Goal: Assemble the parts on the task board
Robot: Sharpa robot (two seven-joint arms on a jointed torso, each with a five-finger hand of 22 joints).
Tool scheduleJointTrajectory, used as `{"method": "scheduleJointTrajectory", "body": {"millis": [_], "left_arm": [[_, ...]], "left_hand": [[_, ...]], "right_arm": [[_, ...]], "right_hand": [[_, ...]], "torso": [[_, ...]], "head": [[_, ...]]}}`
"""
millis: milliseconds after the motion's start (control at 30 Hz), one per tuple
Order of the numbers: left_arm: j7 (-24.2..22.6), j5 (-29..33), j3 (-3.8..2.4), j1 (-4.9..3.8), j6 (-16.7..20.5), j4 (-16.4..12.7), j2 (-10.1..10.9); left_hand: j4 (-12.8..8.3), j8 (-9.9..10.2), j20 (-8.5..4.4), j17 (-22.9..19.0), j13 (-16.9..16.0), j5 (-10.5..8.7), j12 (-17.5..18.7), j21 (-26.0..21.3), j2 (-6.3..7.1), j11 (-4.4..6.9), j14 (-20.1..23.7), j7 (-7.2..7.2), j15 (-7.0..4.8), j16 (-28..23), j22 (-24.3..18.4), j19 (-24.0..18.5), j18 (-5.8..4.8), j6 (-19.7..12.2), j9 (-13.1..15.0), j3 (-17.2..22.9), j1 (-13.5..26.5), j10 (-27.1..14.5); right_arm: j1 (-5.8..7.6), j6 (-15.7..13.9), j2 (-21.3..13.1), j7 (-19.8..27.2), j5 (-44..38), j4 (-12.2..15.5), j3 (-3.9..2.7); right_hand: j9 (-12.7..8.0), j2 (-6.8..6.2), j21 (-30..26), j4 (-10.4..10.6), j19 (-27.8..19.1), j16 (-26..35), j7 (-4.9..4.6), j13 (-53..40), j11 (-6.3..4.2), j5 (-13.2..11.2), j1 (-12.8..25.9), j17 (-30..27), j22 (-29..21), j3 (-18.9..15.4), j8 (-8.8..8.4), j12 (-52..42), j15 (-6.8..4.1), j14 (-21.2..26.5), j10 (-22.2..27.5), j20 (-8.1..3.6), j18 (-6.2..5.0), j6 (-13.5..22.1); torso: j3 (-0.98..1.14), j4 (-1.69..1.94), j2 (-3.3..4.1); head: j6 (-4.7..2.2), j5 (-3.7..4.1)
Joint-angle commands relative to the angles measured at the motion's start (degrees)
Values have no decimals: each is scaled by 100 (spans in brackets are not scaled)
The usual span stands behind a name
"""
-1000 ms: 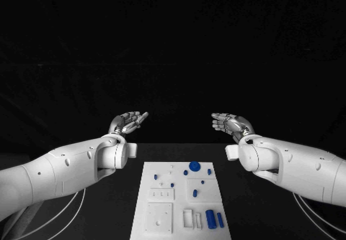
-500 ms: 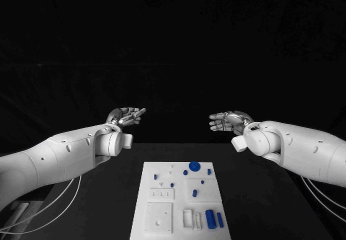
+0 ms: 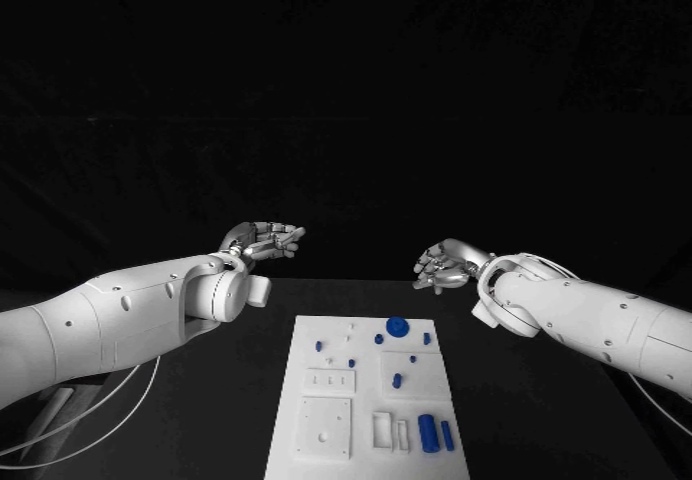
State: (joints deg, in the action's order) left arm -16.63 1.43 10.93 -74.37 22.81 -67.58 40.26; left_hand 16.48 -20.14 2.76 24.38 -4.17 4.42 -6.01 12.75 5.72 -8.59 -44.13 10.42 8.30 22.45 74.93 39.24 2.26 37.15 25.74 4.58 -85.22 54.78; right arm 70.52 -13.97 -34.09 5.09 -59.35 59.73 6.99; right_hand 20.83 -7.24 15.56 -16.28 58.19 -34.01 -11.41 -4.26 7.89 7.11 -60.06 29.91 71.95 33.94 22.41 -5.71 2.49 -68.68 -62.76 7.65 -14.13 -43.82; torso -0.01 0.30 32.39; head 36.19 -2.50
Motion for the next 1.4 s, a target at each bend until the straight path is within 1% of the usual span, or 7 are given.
{"method": "scheduleJointTrajectory", "body": {"millis": [33, 200, 533, 733, 867, 967, 1400], "left_arm": [[-151, -54, -3, -3, -189, -256, 74], [-227, -54, -2, -3, -18, -697, 257], [-256, -54, 0, 18, 15, -1264, 498], [-258, -58, 1, 48, -37, -1338, 497], [-259, -63, 1, 61, -32, -1412, 515], [-259, -63, 1, 66, -27, -1469, 534], [-261, -145, -1, 64, 2, -1886, 799]], "left_hand": [[3, 36, -6, -24, 11, 20, 40, -45, -5, 1, -4, 18, 9, -53, -6, -6, -14, 47, -18, -67, -56, 51], [5, 75, -2, -67, 25, 27, 108, -81, 6, -12, 48, 25, 21, -124, -12, 0, -21, 55, -57, -133, -97, 27], [4, 87, -3, -84, 28, 36, 145, -97, 10, -7, 63, 6, 17, -151, -15, 10, -22, 67, -72, -153, -127, 6], [5, 88, -4, -88, 27, 39, 149, -101, 5, -7, 63, 6, 17, -157, -16, 13, -21, 75, -75, -158, -135, 12], [4, 88, -5, -90, 25, 42, 151, -104, -2, -6, 58, 7, 17, -158, -16, 15, -21, 82, -78, -161, -143, 18], [3, 89, -5, -90, 24, 43, 151, -106, -2, -6, 57, 8, 16, -158, -16, 16, -21, 84, -79, -163, -145, 20], [6, 98, -6, -93, 24, 22, 165, -112, 4, -11, 34, 15, 17, -158, -15, 27, -20, 90, -89, -190, -143, 24]], "right_arm": [[-56, -114, 40, -29, -1363, -1, 6], [-131, -192, 89, -114, -1974, 19, 5], [-262, -254, 231, -319, -2802, 157, 4], [-342, -347, 371, -439, -3206, 51, 4], [-381, -401, 444, -533, -3378, 14, 5], [-418, -448, 493, -586, -3514, 1, 5], [-510, -481, 665, -696, -3776, -223, 17]], "right_hand": [[-70, -61, 1100, 7, 1533, -1650, 26, 29, -163, -22, -207, 1133, 476, 51, -17, 78, -272, -957, -304, -715, -87, -292], [-123, -139, 1747, -19, 1689, -2486, 33, 34, -156, 113, -244, 1575, 464, 104, -95, 178, -266, -859, -330, -866, -87, -337], [-148, -171, 2321, -24, 1815, -3073, 105, 41, -119, 181, -304, 1703, 440, 179, -144, 195, -234, -802, -235, -863, -87, -352], [-154, -180, 2396, -20, 1829, -3157, 120, 44, -99, 130, -359, 1652, 428, 305, -155, 200, -215, -764, -192, -836, -87, -360], [-155, -187, 2408, -20, 1828, -3177, 122, 43, -96, 120, -371, 1637, 425, 335, -158, 198, -211, -760, -184, -838, -87, -362], [-157, -202, 2404, -9, 1844, -3206, 120, 42, -92, 88, -389, 1621, 403, 386, -162, 196, -207, -757, -175, -844, -87, -363], [-168, -359, 2251, 6, 1983, -3332, 141, 47, -52, 154, -384, 1521, 205, 526, -200, 204, -167, -726, -32, -818, -87, -308]], "torso": [[-6, 47, 73], [-30, 96, 161], [-106, 203, 354], [-144, 287, 466], [-176, 347, 534], [-188, 362, 581], [-228, 437, 817]], "head": [[11, 5], [69, -30], [106, 7], [129, 19], [121, 40], [98, 26], [-1, 130]]}}
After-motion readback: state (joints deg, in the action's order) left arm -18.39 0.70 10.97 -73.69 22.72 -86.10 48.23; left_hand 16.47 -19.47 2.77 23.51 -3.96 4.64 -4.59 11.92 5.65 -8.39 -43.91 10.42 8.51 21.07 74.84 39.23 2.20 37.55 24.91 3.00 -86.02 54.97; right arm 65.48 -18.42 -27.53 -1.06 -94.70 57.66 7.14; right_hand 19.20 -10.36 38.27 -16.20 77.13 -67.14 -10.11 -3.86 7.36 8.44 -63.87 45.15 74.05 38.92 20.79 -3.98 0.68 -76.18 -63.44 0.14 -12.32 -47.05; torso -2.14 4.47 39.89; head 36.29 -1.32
